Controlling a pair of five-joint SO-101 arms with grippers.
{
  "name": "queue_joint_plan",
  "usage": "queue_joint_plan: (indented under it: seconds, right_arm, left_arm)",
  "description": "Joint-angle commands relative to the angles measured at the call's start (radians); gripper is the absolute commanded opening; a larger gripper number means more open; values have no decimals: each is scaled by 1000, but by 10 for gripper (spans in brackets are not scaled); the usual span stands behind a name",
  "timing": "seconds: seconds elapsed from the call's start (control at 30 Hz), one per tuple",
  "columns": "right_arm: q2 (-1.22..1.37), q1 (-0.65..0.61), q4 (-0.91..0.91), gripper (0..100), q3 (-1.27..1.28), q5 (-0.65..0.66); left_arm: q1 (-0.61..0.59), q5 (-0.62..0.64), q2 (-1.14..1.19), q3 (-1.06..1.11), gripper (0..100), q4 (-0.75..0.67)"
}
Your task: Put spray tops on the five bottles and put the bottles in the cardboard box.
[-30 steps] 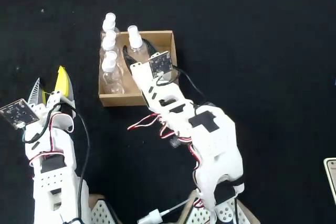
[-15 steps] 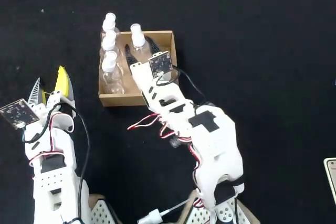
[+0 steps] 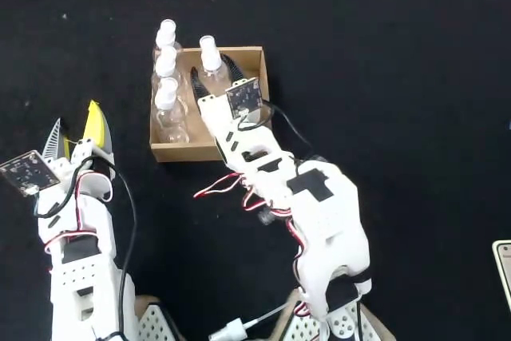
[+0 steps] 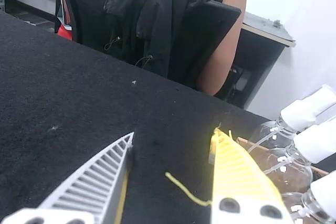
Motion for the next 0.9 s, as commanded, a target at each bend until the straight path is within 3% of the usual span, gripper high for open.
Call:
queue_joint_plan:
  seconds: [0.0,0.87]
  right_arm:
    - [-56,-23,57,142,-21,5]
    - [-73,-23,89,143,-7,6]
  left_arm:
    - [7,-57,-2,8,209,-23]
    - [7,-58,-2,8,209,-23]
